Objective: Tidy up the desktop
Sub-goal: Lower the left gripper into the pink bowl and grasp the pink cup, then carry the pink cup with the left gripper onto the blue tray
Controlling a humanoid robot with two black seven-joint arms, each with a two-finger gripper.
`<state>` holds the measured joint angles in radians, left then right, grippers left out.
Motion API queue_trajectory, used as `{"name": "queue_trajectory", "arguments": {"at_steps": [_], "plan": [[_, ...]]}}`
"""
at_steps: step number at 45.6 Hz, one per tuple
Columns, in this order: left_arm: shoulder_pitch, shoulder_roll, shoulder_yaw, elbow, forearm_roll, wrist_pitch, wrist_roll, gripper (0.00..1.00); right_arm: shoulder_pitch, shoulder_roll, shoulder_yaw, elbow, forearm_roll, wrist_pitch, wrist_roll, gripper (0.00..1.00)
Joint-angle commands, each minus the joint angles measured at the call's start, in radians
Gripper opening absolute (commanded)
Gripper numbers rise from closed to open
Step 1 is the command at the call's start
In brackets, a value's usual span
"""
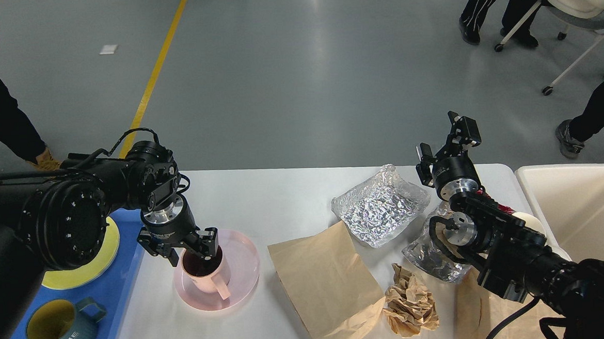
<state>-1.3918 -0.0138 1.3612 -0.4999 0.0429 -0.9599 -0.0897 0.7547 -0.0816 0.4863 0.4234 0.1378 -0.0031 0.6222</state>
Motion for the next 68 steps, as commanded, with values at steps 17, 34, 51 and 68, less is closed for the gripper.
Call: {"name": "queue_trajectory", "arguments": {"at_steps": [17, 34, 51, 68], "plan": [[0.005, 0.009, -0.002, -0.005, -0.001, 0.000, 0.028, 0.00, 0.000, 0.000, 0.000, 0.000, 0.000, 0.000, 0.001, 1.00], [-0.145, 0.047, -0.002, -0.011, -0.011, 0.000, -0.001, 0.00, 0.000, 0.000, 0.000, 0.000, 0.000, 0.000, -0.001, 1.00], [-0.257, 0.412, 0.032, -0.117, 0.000, 0.000, -0.062, 0.00, 0.000, 0.000, 0.000, 0.000, 0.000, 0.000, -0.001, 1.00], [-0.119, 0.695, 0.068, -0.109, -0.001, 0.000, -0.067, 0.00, 0.000, 0.000, 0.000, 0.000, 0.000, 0.000, -0.001, 1.00]]}}
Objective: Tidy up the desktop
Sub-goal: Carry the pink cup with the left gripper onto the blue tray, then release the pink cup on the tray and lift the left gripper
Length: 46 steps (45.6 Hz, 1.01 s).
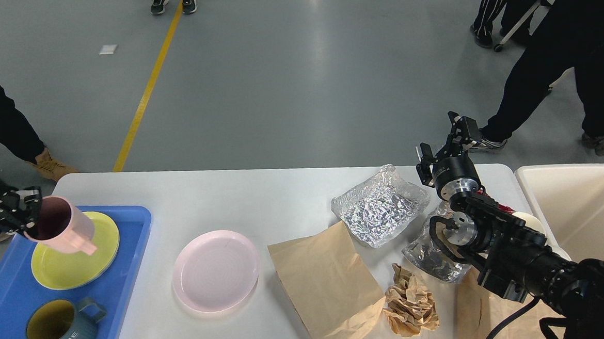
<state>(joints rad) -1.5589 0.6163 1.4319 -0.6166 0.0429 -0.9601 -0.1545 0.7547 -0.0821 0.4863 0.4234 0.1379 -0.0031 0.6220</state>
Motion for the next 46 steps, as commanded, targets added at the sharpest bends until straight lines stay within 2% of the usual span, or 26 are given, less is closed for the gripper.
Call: {"name": "queue_trajectory", "arguments": {"at_steps": [1, 23, 46], "plan": [[0.057, 0.074, -0.002, 0.009, -0.001, 0.000, -0.002, 0.00, 0.000, 0.001, 0.000, 0.000, 0.000, 0.000, 0.001, 1.00], [0.229, 0.168, -0.002, 0.046, -0.006, 0.000, -0.051, 0.00, 0.000, -0.001, 0.000, 0.000, 0.000, 0.000, 0.001, 1.00], [0.303, 0.211, -0.013, 0.118, -0.008, 0.000, -0.057, 0.00, 0.000, 0.001, 0.000, 0.000, 0.000, 0.000, -0.001, 1.00]]}}
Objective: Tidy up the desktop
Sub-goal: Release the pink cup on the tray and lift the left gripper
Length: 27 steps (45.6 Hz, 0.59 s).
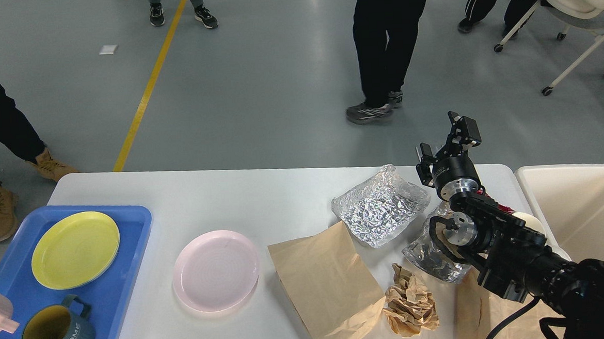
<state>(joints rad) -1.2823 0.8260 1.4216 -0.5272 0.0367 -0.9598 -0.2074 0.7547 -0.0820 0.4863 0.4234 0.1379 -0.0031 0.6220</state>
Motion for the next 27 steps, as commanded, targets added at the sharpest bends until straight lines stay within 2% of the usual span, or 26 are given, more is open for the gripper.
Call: {"name": "queue_trajectory", "arguments": {"at_steps": [1, 17, 27], "plan": [[0.031, 0.001, -0.003, 0.036, -0.001, 0.000, -0.007, 0.00, 0.000, 0.001, 0.000, 0.000, 0.000, 0.000, -0.001, 1.00], [0.195, -0.018, -0.150, 0.118, -0.001, 0.000, -0.009, 0.02, 0.000, 0.001, 0.000, 0.000, 0.000, 0.000, -0.001, 1.00], [0.216, -0.027, -0.176, 0.122, -0.001, 0.000, -0.009, 0.05, 0.000, 0.001, 0.000, 0.000, 0.000, 0.000, -0.001, 1.00]]}}
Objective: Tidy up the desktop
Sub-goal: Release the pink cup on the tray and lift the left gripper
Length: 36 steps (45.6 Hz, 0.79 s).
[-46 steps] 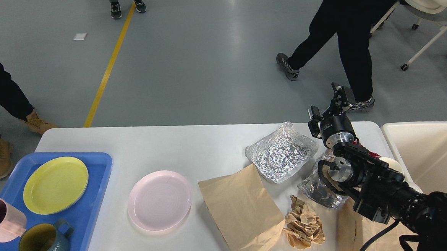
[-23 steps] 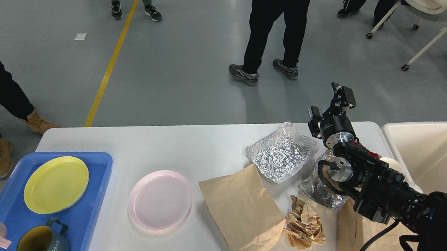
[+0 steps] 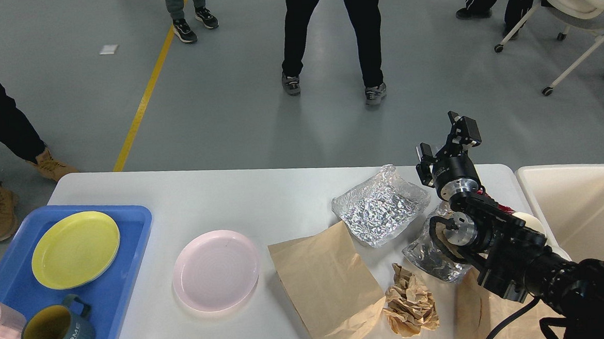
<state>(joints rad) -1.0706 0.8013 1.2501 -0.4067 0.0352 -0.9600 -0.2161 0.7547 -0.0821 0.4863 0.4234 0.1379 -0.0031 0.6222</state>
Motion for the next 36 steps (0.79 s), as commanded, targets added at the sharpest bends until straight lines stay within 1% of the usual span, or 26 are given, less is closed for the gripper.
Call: {"name": "queue_trajectory", "arguments": {"at_steps": [1, 3, 6, 14, 20, 24, 27, 29, 31, 33, 36], "plan": [[0.004, -0.002, -0.004, 0.002, 0.000, 0.000, 0.000, 0.05, 0.000, 0.001, 0.000, 0.000, -0.001, 0.000, 0.001, 1.00], [0.004, -0.002, -0.004, 0.002, 0.000, 0.000, 0.000, 0.07, 0.000, -0.001, 0.000, 0.000, 0.000, 0.000, 0.001, 1.00], [0.004, -0.002, -0.004, 0.002, 0.000, 0.000, 0.001, 0.13, 0.000, -0.001, 0.000, 0.000, 0.000, 0.000, 0.001, 1.00], [0.006, -0.002, -0.001, 0.002, 0.005, 0.000, 0.006, 0.35, 0.000, -0.001, 0.000, 0.000, 0.000, 0.000, 0.001, 1.00], [0.009, -0.002, 0.000, 0.002, 0.005, 0.000, 0.009, 0.44, 0.000, 0.001, 0.000, 0.000, 0.000, 0.000, -0.001, 1.00], [0.008, -0.002, 0.002, 0.000, 0.006, 0.000, 0.009, 0.52, 0.000, 0.001, 0.000, 0.000, 0.000, 0.000, 0.001, 1.00], [-0.002, -0.004, 0.014, 0.000, 0.006, 0.000, 0.012, 0.63, 0.000, 0.001, 0.000, 0.000, 0.000, 0.000, 0.001, 1.00], [-0.009, -0.002, 0.019, -0.001, 0.006, 0.000, 0.014, 0.75, 0.000, 0.001, 0.000, 0.000, 0.000, 0.000, 0.001, 1.00], [-0.029, -0.001, 0.020, -0.003, 0.008, 0.000, 0.015, 0.85, 0.000, -0.001, 0.000, 0.000, 0.000, 0.000, -0.001, 1.00], [-0.063, 0.001, 0.031, -0.007, 0.008, 0.000, 0.015, 0.90, 0.000, -0.001, 0.000, 0.000, 0.000, 0.000, -0.001, 1.00], [-0.132, -0.001, 0.092, -0.012, 0.006, 0.000, 0.006, 0.92, 0.000, 0.001, 0.000, 0.000, -0.001, 0.000, 0.001, 1.00]]}}
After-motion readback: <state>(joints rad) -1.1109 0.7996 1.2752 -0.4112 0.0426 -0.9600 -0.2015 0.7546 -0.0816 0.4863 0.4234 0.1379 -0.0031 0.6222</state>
